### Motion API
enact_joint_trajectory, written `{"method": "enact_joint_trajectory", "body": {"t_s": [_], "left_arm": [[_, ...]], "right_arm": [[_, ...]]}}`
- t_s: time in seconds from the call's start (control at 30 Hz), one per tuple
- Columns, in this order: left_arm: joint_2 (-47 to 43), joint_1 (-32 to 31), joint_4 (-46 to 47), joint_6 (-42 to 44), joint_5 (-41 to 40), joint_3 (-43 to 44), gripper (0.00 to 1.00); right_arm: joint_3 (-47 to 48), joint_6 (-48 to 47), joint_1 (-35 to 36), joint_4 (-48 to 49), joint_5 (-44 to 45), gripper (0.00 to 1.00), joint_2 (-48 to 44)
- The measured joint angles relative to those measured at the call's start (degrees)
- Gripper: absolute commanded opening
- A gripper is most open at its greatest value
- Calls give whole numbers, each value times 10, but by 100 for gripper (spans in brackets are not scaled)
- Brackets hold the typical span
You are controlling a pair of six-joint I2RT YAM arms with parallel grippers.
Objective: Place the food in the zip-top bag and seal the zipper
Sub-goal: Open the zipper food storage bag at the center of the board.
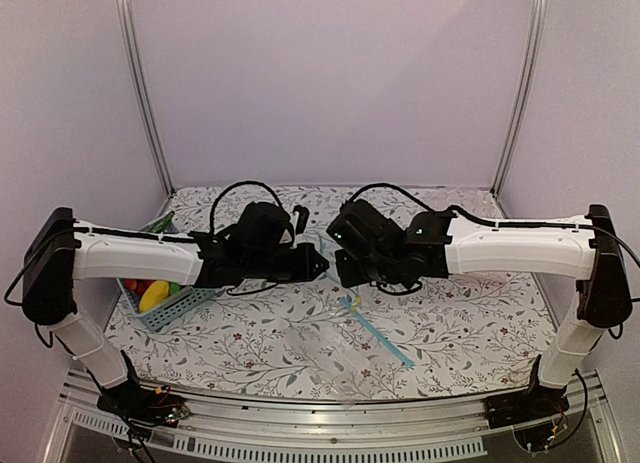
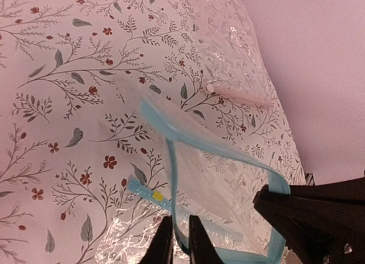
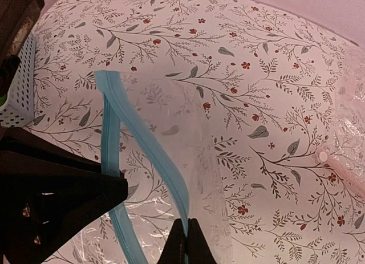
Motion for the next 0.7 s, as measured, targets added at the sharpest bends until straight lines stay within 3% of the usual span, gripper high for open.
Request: {"method": "enact_joint_trajectory", "body": {"t_s": [0.7], "left_arm": [[19, 0, -78, 34, -69, -4, 4]], "right_arm": [[0, 28, 0, -33, 31, 0, -1]]}}
